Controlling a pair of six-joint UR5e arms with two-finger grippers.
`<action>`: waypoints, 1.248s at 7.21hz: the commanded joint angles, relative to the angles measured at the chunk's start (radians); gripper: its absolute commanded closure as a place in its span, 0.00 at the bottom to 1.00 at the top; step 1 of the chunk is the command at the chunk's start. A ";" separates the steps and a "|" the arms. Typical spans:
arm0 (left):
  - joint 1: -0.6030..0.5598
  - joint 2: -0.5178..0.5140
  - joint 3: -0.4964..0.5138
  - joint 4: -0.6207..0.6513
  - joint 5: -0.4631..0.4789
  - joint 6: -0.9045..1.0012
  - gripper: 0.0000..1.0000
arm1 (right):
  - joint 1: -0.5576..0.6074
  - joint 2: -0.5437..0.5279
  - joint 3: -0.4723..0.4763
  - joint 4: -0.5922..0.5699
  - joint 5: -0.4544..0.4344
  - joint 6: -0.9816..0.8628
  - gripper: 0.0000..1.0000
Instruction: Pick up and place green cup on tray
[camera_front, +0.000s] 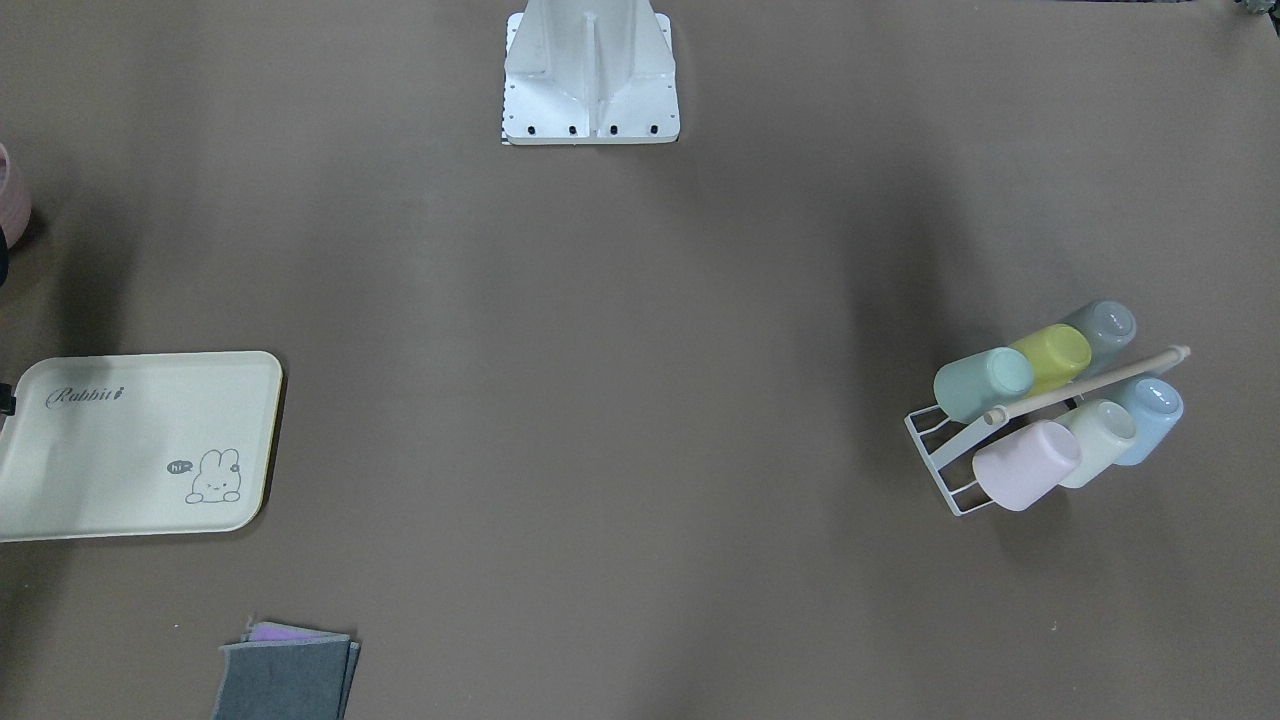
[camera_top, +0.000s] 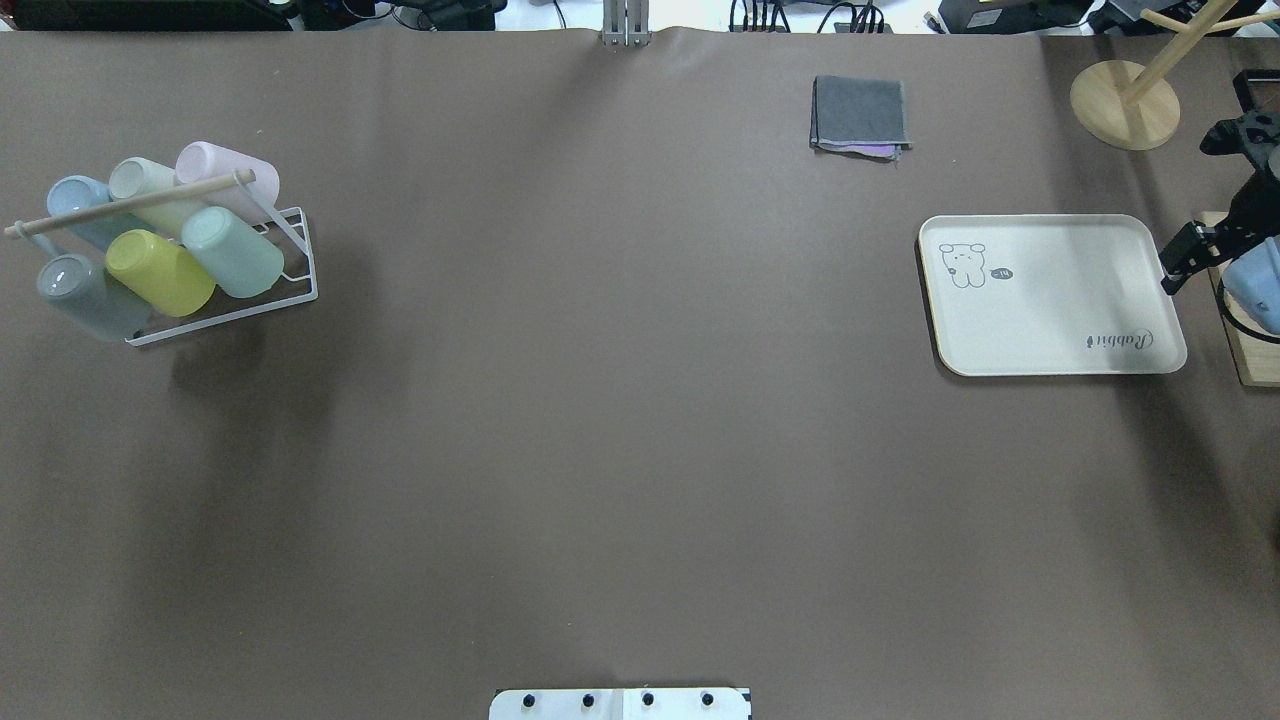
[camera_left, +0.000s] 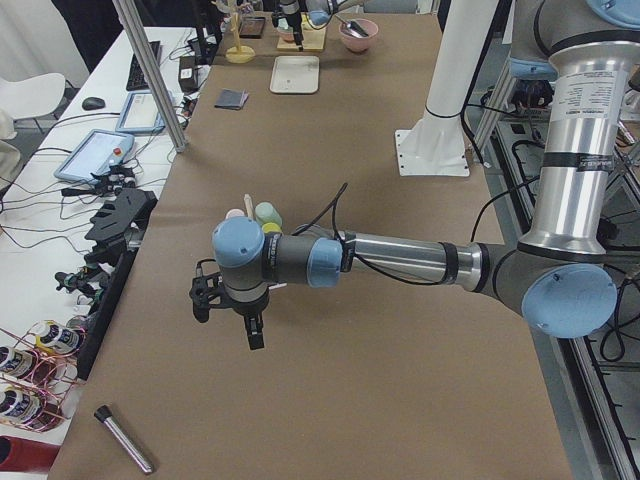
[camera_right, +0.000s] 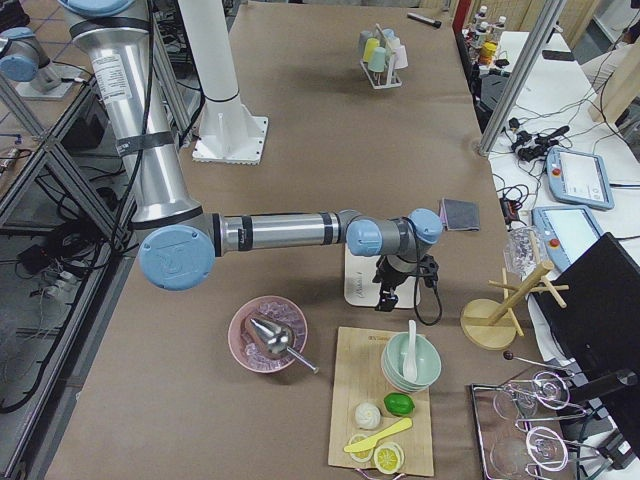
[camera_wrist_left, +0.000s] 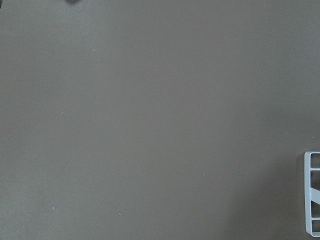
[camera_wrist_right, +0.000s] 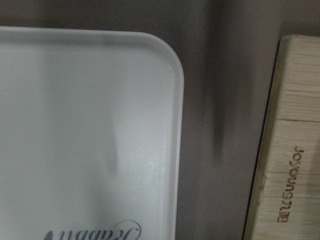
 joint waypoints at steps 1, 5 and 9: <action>0.083 -0.008 -0.163 0.101 0.004 -0.001 0.02 | -0.001 0.027 -0.096 0.065 -0.001 0.013 0.09; 0.395 -0.293 -0.428 0.435 0.278 0.064 0.02 | -0.024 0.027 -0.116 0.130 -0.005 0.126 0.18; 0.757 -0.296 -0.488 0.301 0.909 0.825 0.02 | -0.042 0.025 -0.134 0.136 -0.012 0.131 0.34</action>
